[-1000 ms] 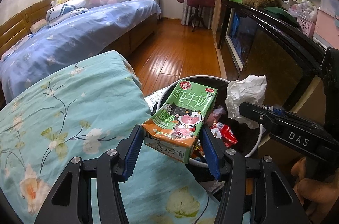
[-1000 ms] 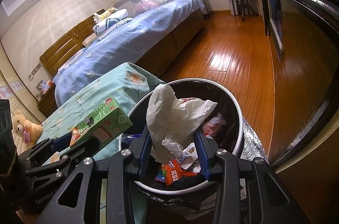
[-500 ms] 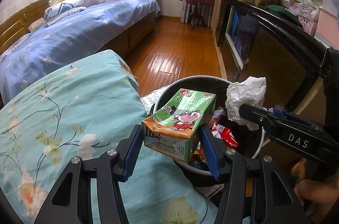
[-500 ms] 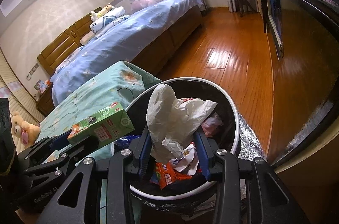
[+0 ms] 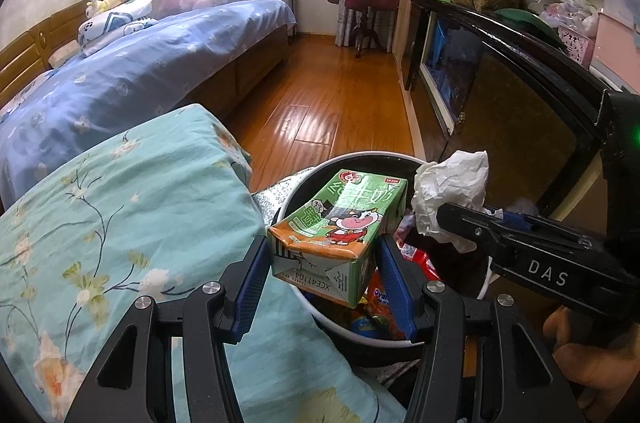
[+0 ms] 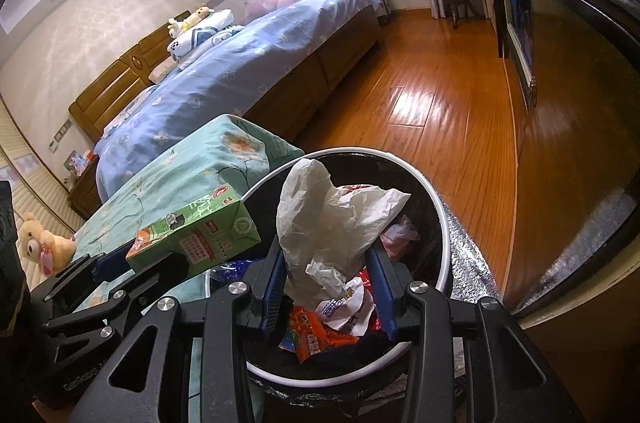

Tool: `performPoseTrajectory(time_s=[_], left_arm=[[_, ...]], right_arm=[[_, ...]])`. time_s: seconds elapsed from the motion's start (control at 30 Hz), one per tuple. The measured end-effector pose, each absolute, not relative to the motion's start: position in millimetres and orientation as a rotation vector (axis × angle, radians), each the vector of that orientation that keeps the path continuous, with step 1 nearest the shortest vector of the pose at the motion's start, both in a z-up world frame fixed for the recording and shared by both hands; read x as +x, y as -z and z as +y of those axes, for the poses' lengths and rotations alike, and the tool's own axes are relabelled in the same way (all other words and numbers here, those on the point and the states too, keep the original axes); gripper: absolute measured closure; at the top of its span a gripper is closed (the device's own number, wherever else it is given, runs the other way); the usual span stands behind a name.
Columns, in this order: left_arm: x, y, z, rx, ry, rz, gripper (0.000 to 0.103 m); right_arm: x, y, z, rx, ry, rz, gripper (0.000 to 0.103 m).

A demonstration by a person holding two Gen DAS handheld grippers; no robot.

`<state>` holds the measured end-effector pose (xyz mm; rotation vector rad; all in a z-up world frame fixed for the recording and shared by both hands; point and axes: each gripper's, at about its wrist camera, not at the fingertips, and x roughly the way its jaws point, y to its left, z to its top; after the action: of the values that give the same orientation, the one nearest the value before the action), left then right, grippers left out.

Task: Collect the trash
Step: 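Open both tools over the bin to drop the carton and tissue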

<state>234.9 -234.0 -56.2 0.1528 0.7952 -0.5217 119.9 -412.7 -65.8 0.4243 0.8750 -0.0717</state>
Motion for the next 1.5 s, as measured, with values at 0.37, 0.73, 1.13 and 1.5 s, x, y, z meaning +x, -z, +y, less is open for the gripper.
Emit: performPoseTrajectory(time_s=[0.37,0.73,1.13,1.5], left_arm=[[237,57,-236,0.157,0.522,0.800,0.050],[240,61,-239,0.157,0.522,0.808,0.050],[242,61,-244,0.161,0.525,0.814,0.050],[245,59,-242,0.148,0.535,0.830,0.050]], right_arm=[[123,69,-416,0.430,0.074,0.880,0.063],[127,71,-418,0.432,0.070,0.890,0.063],[130,73,-420,0.438,0.065,0.904,0.061],[134,71,-420,0.440,0.068,0.915,0.058]])
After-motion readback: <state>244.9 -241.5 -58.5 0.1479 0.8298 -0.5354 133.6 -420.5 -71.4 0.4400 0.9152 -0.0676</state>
